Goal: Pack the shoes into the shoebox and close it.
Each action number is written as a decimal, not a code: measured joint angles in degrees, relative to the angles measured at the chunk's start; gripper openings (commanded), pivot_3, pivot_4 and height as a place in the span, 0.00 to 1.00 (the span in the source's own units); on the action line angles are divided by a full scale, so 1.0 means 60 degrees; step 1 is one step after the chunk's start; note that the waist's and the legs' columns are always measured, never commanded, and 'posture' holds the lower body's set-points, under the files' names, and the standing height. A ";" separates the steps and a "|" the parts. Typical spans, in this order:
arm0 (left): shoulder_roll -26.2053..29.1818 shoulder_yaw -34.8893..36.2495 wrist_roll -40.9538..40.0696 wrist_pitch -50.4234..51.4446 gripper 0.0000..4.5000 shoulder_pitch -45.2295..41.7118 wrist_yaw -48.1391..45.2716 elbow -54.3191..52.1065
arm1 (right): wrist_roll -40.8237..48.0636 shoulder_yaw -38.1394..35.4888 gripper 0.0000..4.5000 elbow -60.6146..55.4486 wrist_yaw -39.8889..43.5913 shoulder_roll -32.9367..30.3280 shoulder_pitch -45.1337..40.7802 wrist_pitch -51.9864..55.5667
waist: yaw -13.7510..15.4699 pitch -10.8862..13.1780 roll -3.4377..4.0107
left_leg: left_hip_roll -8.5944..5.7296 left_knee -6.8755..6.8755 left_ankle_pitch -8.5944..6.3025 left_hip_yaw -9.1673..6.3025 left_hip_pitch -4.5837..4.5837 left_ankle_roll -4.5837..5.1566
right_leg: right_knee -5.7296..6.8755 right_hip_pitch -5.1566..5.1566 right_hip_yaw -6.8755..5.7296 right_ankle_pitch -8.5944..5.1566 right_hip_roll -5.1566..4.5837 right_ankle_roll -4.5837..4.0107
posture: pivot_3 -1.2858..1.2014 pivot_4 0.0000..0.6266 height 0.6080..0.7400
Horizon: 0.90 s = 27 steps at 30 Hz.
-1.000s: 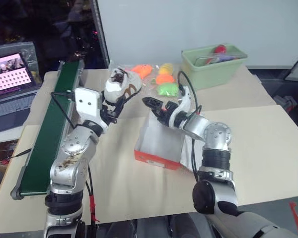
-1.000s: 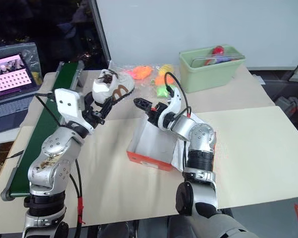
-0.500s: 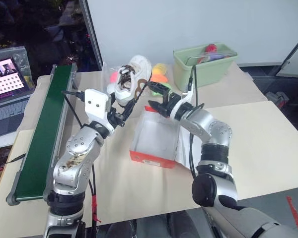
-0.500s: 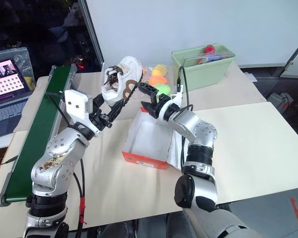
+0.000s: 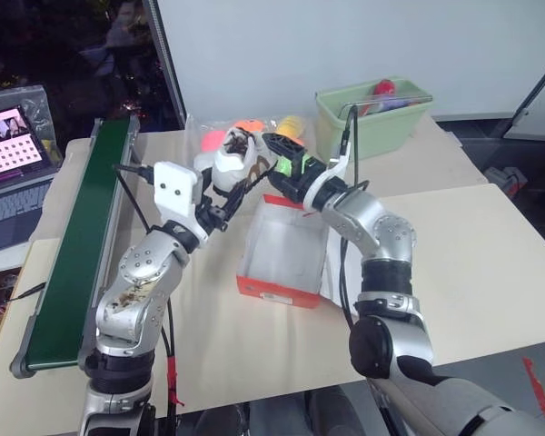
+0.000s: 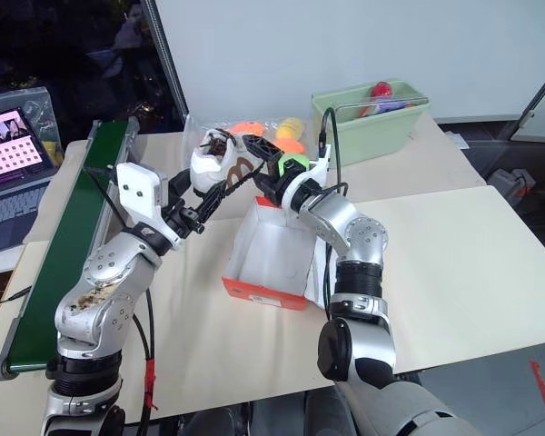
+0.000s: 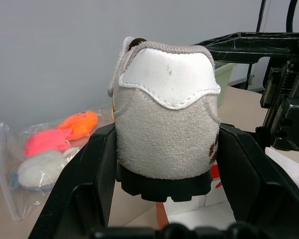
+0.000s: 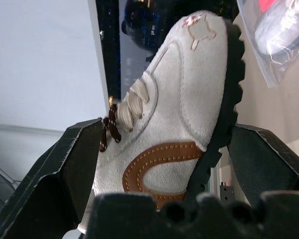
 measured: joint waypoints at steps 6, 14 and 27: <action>0.0000 0.0033 0.0030 0.0000 0.66 0.0000 0.0007 0.0000 | 0.0261 0.0289 1.00 0.0017 -0.0001 0.0001 0.0001 -0.0095 | -0.0003 0.0000 0.0000 | 0.0001 0.0000 -0.0001 -0.0001 0.0000 0.0001 | 0.0000 -0.0002 0.0004 0.0000 0.0001 0.0000 | 0.52 0.24 1.00; 0.0013 0.0095 0.0030 -0.0002 0.65 -0.0001 0.0004 -0.0001 | 0.0467 0.0485 0.45 0.0015 -0.0001 0.0004 0.0001 -0.0434 | 0.0004 0.0000 0.0000 | 0.0002 0.0000 -0.0001 -0.0001 0.0001 0.0002 | 0.0000 -0.0002 0.0006 0.0000 0.0002 0.0000 | 0.52 0.24 1.00; 0.0073 0.0220 0.0028 -0.0005 0.65 -0.0054 0.0001 -0.0010 | 0.0717 0.0930 0.04 -0.0170 0.0025 0.0014 0.0001 -0.0968 | 0.0000 0.0000 0.0000 | 0.0006 0.0000 -0.0002 -0.0001 0.0002 0.0004 | 0.0001 -0.0003 0.0010 0.0000 0.0005 0.0000 | 0.52 0.24 1.00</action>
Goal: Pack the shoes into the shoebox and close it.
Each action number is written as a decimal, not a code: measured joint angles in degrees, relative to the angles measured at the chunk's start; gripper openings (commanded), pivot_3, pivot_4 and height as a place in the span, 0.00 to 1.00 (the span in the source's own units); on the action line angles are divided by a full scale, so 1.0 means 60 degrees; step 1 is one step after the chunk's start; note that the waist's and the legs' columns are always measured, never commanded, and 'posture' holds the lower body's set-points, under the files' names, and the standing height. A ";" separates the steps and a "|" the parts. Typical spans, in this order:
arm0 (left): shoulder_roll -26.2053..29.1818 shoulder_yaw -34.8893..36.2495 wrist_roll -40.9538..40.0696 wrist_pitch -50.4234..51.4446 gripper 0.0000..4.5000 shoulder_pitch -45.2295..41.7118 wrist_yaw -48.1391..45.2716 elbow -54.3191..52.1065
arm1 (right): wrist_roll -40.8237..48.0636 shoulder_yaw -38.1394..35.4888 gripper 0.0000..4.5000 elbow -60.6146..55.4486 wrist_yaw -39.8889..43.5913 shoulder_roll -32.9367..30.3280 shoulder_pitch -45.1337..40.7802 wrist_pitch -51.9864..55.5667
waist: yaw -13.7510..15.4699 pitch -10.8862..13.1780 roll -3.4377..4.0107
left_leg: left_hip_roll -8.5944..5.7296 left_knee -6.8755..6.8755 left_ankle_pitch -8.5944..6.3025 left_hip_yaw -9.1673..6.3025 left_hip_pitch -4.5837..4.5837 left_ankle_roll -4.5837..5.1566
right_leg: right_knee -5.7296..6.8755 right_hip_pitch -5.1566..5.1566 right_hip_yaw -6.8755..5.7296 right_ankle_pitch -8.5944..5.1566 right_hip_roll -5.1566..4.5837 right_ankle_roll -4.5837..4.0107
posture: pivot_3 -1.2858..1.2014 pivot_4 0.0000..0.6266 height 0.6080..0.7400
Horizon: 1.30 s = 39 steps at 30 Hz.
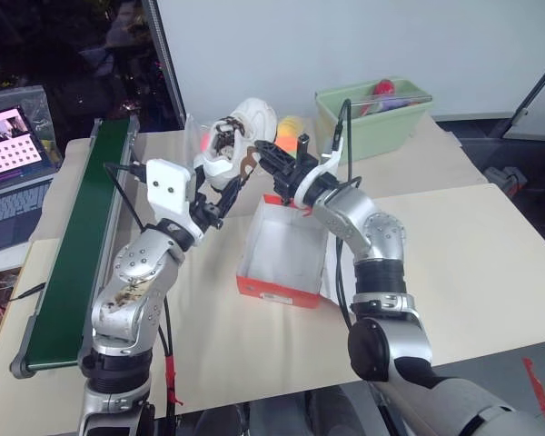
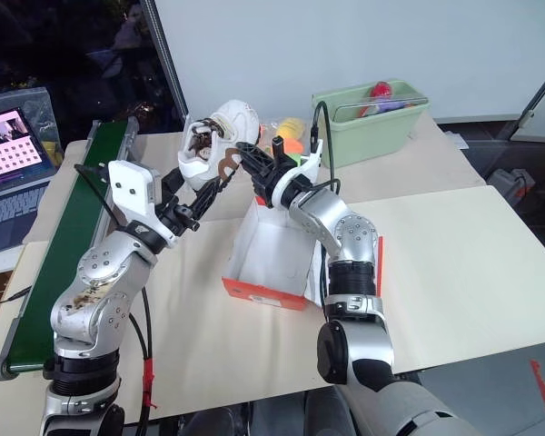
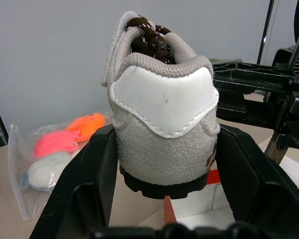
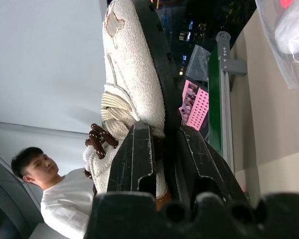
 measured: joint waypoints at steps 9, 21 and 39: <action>0.0190 -0.0212 0.0094 0.0191 0.99 0.0062 -0.0156 0.0019 | -0.0308 0.0561 0.04 -0.0585 0.0008 -0.0002 0.0000 -0.0530 | 0.0004 0.0000 0.0000 | 0.0002 0.0000 -0.0001 -0.0001 0.0000 0.0002 | 0.0000 -0.0003 0.0004 0.0000 0.0003 0.0000 | 0.52 0.24 1.00; 0.0769 -0.0257 0.0130 -0.0218 0.99 0.0720 -0.1176 -0.0027 | -0.2831 0.0718 0.04 -0.1095 -0.1305 -0.2522 -0.0221 -0.0372 | 0.0209 0.0002 0.0002 | 0.0002 0.0001 -0.0002 0.0018 -0.0013 0.0004 | -0.0009 -0.0014 0.0008 0.0000 0.0004 0.0000 | 0.52 0.24 1.00; 0.2586 -0.1163 -0.0131 -0.3318 0.99 0.0750 -0.6858 0.2410 | 0.2858 0.0388 0.04 -0.0455 -0.8364 -0.4686 -0.1076 0.5324 | 0.0224 0.0004 0.0008 | 0.0126 0.0002 -0.0030 0.0133 -0.0020 0.0054 | -0.0110 0.0023 0.0042 0.0042 0.0083 -0.0018 | 0.52 0.24 1.00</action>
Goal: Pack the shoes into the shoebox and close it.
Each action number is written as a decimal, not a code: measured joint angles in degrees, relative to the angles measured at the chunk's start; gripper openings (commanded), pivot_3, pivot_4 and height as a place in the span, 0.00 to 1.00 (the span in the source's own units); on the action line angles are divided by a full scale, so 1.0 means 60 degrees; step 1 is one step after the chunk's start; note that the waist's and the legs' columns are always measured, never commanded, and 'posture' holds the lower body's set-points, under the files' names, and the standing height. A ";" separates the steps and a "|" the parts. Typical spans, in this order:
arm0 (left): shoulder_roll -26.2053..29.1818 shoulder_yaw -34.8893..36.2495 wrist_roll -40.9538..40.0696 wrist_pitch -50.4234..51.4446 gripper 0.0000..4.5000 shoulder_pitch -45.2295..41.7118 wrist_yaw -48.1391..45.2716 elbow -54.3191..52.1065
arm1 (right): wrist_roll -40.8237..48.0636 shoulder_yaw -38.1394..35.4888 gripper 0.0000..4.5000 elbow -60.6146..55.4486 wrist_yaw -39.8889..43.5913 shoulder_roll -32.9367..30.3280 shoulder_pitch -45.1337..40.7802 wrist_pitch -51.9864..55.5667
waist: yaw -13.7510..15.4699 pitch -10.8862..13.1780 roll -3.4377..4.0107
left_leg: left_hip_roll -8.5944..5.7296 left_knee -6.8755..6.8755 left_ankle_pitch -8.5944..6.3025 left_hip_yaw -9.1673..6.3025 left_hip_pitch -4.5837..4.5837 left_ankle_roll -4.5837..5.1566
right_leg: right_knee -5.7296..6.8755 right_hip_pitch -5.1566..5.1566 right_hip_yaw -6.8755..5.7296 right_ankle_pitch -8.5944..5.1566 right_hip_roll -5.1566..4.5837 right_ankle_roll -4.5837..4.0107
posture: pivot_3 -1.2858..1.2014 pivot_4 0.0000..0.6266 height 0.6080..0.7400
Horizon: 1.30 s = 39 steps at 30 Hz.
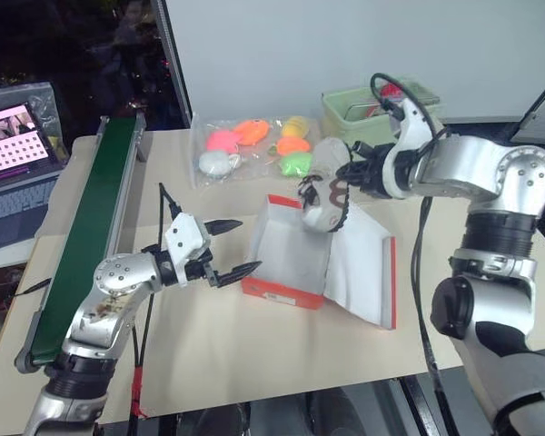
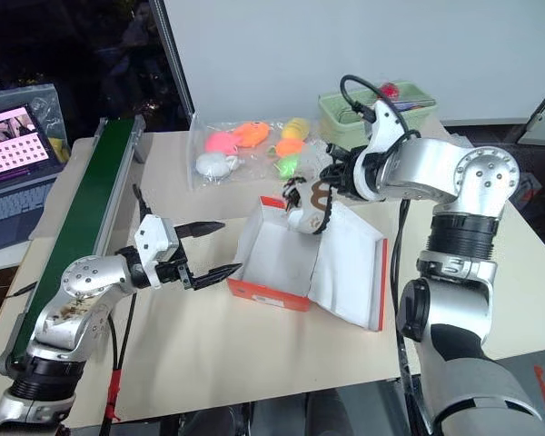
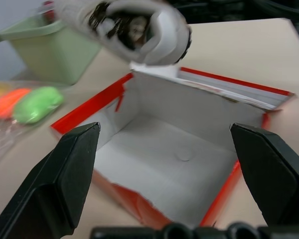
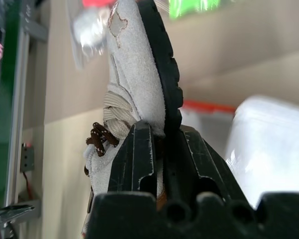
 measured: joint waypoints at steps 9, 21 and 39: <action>-0.0072 -0.0217 0.0020 -0.0257 0.99 -0.0262 -0.0379 0.0200 | 0.1308 0.1018 0.04 -0.0771 -0.1551 0.0212 0.1929 -0.1520 | -0.0026 0.0003 0.0005 | 0.0002 0.0006 0.0001 0.0001 0.0002 0.0009 | -0.0007 0.0000 0.0002 0.0010 0.0010 0.0009 | 0.52 0.24 1.00; -0.0066 -0.0215 0.0021 -0.0254 0.99 -0.0339 -0.0331 0.0182 | 0.1171 0.1968 0.04 -0.0813 -0.1376 -0.0006 0.2561 -0.2166 | -0.0041 0.0003 0.0005 | 0.0017 0.0006 -0.0005 0.0011 0.0014 0.0019 | -0.0015 0.0007 0.0013 0.0018 0.0053 -0.0005 | 0.52 0.24 1.00; -0.0218 -0.0201 0.0221 -0.0254 1.00 -0.0433 0.0061 0.0182 | -0.0802 0.2163 0.99 -0.0988 0.0088 0.0422 0.2177 -0.2204 | -0.0027 0.0003 0.0006 | 0.0021 0.0007 -0.0005 0.0010 0.0014 0.0019 | -0.0011 0.0003 0.0015 0.0020 0.0058 -0.0008 | 0.52 0.24 1.00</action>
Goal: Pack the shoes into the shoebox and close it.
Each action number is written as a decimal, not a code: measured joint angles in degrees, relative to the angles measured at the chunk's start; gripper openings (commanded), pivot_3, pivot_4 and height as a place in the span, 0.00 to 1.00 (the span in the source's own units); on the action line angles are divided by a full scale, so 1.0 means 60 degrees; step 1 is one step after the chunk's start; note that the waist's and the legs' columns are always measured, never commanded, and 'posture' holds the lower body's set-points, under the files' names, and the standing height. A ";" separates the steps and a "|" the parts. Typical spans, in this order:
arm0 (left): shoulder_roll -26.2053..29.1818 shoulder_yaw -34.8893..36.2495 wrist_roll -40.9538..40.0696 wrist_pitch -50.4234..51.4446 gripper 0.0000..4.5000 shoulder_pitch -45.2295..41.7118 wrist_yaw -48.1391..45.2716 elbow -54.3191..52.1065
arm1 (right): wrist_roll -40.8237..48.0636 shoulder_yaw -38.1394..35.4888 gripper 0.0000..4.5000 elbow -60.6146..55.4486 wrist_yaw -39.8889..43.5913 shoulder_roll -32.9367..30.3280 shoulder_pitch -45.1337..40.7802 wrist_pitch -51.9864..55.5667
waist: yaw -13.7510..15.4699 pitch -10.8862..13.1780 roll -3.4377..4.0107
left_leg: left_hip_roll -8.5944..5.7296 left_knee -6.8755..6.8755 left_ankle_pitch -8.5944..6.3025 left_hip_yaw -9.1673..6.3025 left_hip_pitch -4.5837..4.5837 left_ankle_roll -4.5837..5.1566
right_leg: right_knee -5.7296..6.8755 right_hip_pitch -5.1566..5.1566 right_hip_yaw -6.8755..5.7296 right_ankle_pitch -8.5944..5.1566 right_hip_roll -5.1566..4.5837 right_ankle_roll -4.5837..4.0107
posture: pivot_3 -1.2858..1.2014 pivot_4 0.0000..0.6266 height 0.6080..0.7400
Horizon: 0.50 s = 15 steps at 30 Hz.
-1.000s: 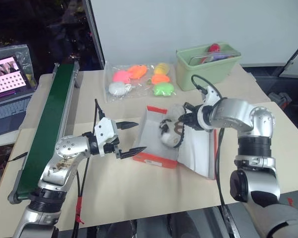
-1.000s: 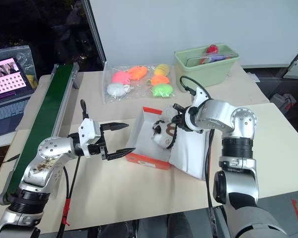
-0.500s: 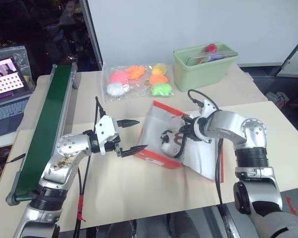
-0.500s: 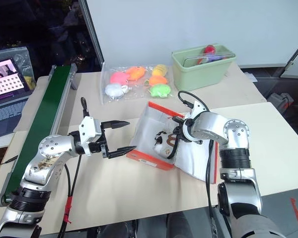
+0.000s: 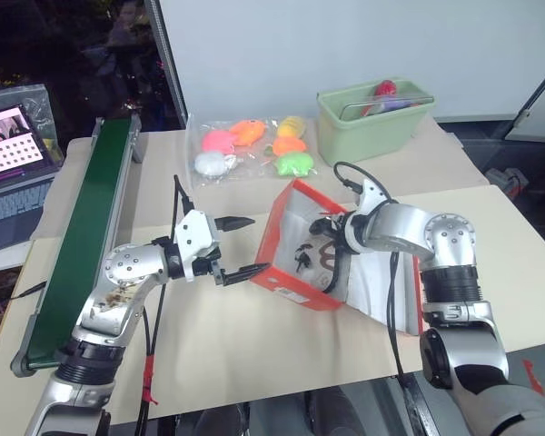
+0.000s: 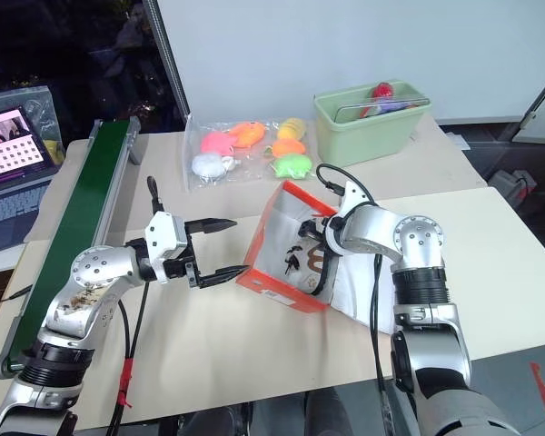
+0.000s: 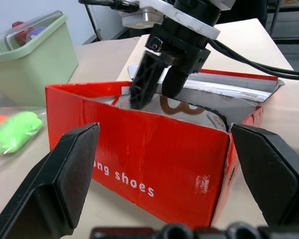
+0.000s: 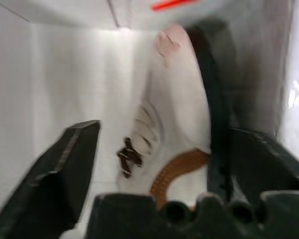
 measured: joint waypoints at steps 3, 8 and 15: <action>-0.0023 0.0065 0.0104 0.0003 1.00 0.0001 0.0267 0.0007 | -0.0009 -0.0032 0.99 -0.0619 -0.0178 0.0045 -0.0021 -0.0033 | 0.0015 0.0000 0.0000 | -0.0001 0.0000 0.0000 -0.0006 -0.0003 0.0000 | 0.0000 -0.0003 0.0000 0.0000 -0.0001 0.0000 | 0.52 0.24 1.00; -0.0219 0.0464 0.0152 0.0129 1.00 0.0051 0.1178 0.0004 | 0.0495 -0.0171 0.99 -0.1666 -0.0820 0.0256 0.0013 -0.0542 | 0.0001 0.0000 0.0000 | 0.0001 0.0000 0.0000 -0.0032 0.0002 0.0000 | 0.0003 -0.0006 0.0003 0.0001 0.0000 0.0000 | 0.52 0.24 1.00; -0.1176 0.1919 0.0897 0.0872 1.00 -0.0286 0.4619 0.0495 | -0.0455 -0.0049 0.99 -0.2752 0.1091 -0.0538 0.0115 -0.0627 | 0.0036 0.0000 0.0000 | -0.0005 0.0005 0.0000 -0.0017 -0.0005 0.0000 | 0.0001 -0.0007 -0.0002 0.0002 0.0000 0.0002 | 0.52 0.24 1.00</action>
